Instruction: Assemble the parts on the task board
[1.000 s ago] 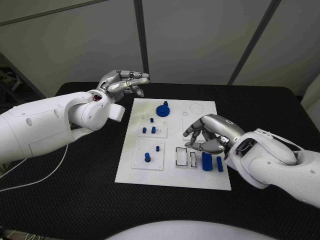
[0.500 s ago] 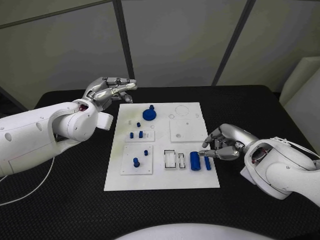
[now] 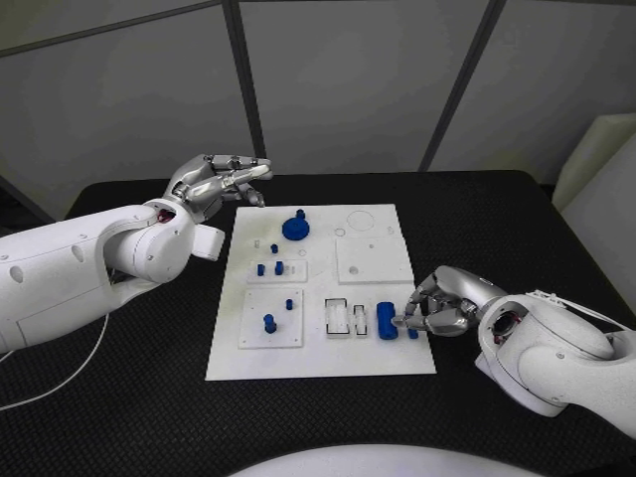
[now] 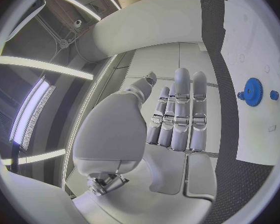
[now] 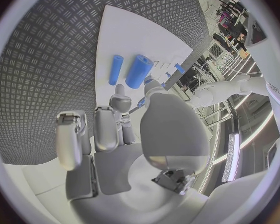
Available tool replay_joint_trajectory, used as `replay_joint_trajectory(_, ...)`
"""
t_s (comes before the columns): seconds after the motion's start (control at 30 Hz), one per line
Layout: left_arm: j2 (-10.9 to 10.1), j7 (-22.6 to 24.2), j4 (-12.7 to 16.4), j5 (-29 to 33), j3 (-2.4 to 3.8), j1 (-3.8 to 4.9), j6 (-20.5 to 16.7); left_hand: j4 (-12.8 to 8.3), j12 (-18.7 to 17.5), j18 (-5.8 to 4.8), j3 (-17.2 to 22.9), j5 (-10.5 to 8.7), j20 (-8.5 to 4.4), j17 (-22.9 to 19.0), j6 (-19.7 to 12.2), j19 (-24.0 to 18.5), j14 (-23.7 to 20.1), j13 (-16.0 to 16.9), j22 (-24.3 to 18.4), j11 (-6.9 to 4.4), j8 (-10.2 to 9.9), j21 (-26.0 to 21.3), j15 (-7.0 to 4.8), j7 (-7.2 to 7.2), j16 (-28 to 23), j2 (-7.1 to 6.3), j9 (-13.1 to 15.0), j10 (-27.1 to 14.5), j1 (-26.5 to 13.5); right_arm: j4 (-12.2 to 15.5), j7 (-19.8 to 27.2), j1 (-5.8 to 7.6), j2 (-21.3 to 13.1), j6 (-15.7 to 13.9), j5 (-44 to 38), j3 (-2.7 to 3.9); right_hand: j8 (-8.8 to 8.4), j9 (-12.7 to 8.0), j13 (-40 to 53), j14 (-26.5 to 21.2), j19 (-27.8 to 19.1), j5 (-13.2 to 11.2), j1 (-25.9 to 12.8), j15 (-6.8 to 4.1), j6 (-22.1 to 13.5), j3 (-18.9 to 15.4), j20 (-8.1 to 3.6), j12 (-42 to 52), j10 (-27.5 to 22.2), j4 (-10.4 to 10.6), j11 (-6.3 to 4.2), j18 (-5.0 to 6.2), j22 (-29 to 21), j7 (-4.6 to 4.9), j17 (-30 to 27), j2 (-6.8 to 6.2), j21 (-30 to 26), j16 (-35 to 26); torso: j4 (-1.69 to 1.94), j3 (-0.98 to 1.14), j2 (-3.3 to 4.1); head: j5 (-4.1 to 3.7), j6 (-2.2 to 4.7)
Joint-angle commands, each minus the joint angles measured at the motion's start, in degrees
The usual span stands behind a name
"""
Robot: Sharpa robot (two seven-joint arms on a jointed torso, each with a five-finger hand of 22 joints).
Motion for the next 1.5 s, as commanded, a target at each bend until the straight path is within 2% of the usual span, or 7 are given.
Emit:
replay_joint_trajectory(0.03,-0.1,0.9,0.2,0.1,0.03,0.07,0.8,0.0,-0.1,1.51,-0.2,-0.23,0.13,0.1,-0.3,0.2,0.4,0.1,0.0,-0.02,-0.2,-0.2,0.21,0.02,-0.3,0.40,0.0,0.0,-0.3,0.3,-1.6,-0.19,0.6,-0.7,-2.1,0.04,0.28,0.6,0.5,1.6,6.0,0.3,-0.6,-0.03,-0.4,-0.7,-0.12,0.5,0.4,0.0,-0.04,-0.85,15.1,-0.10,0.2,0.19,0.2,0.4,-0.13,-0.01,0.07,0.23,-0.24)
replay_joint_trajectory(0.2,-0.1,0.7,0.1,0.1,0.02,0.07,0.8,0.1,-0.1,1.52,-0.9,-0.22,0.13,0.1,-0.3,0.5,0.4,0.1,-0.4,-0.04,-0.2,-0.6,0.19,0.00,-0.4,0.81,0.0,0.0,-0.1,0.3,-1.3,-0.43,1.3,-1.5,-2.8,0.04,0.35,1.2,1.0,1.6,6.0,0.4,-0.6,-0.05,-0.3,-1.0,-0.14,0.9,0.6,0.0,-0.08,-0.85,15.1,-0.15,0.4,0.31,0.2,0.5,-0.03,-0.03,0.01,0.14,-0.53)
replay_joint_trajectory(0.3,-0.1,0.4,0.0,0.1,0.02,0.07,0.8,-0.1,0.0,1.54,-1.0,-0.20,0.10,0.1,-0.3,0.7,0.4,0.1,-0.6,-0.07,-0.2,-0.8,0.14,-0.04,-0.5,1.07,0.0,-0.1,0.5,0.2,-1.3,-0.54,1.6,-1.6,-2.9,0.04,0.41,1.5,1.3,1.7,6.0,0.4,-0.6,-0.07,-0.3,-1.1,-0.15,1.1,0.6,0.0,-0.10,-0.85,15.1,-0.19,0.5,0.36,0.2,0.5,-0.04,-0.02,0.03,0.37,-0.12)
replay_joint_trajectory(0.5,-0.2,0.1,-0.3,0.1,0.02,0.07,0.8,-0.2,0.0,1.54,-1.1,-0.20,0.09,0.1,-0.3,0.7,0.4,0.1,-0.6,-0.07,-0.2,-0.9,0.13,-0.04,-0.5,1.10,0.0,-0.1,0.5,-0.1,-1.5,-0.63,2.3,-1.1,-2.9,0.04,0.51,2.0,1.7,1.7,6.0,0.4,-0.6,-0.11,-0.2,-1.4,-0.17,1.5,0.8,0.0,-0.15,-0.85,15.1,-0.24,0.8,0.41,0.2,0.7,-0.14,-0.02,-0.03,0.33,-0.18)
replay_joint_trajectory(0.73,-0.1,-0.2,-0.4,0.1,0.02,0.07,0.9,-0.5,-0.1,1.54,-1.3,-0.18,0.04,0.2,-0.3,1.0,0.5,0.1,-0.8,-0.06,-0.2,-1.1,0.10,-0.02,-0.7,1.39,0.0,-0.2,1.2,-1.4,-2.5,-0.79,4.0,1.4,-2.9,0.04,0.56,2.9,2.1,1.7,6.0,0.7,-1.1,-0.13,-0.3,-1.8,-0.22,1.7,0.7,0.1,-0.19,-0.85,15.1,-0.27,1.0,0.59,0.2,0.8,0.02,-0.01,0.04,0.06,-0.39)
replay_joint_trajectory(1.3,-0.2,-0.3,-0.2,0.1,0.02,0.07,1.7,-0.6,-0.1,1.53,-1.4,-0.19,0.01,0.2,-0.4,1.1,0.4,0.0,-1.0,0.00,-0.2,-1.3,0.11,0.05,-0.8,1.74,0.0,-0.3,1.6,-5.2,-4.9,-1.66,7.9,5.1,-4.0,0.04,0.61,4.3,2.5,1.7,6.0,0.9,-0.8,-0.17,-0.4,-1.9,-0.25,1.7,0.6,-0.1,-0.23,-0.85,15.1,-0.34,1.3,0.90,0.2,0.8,-0.03,-0.04,-0.07,0.84,-0.33)
replay_joint_trajectory(1.5,-0.2,-0.3,-0.2,0.1,0.02,0.07,1.9,-0.6,-0.1,1.53,-1.4,-0.19,0.01,0.2,-0.4,1.1,0.4,0.0,-1.0,0.00,-0.2,-1.3,0.11,0.05,-0.8,1.74,0.0,-0.3,1.6,-5.2,-4.8,-1.70,8.3,4.0,-4.2,0.03,0.79,5.8,3.4,1.7,6.0,1.0,1.2,-0.27,-0.1,-1.3,-0.33,2.3,0.9,-0.2,-0.36,-0.85,15.1,-0.48,1.5,1.70,0.2,0.9,-0.10,-0.01,-0.05,0.94,-0.30)
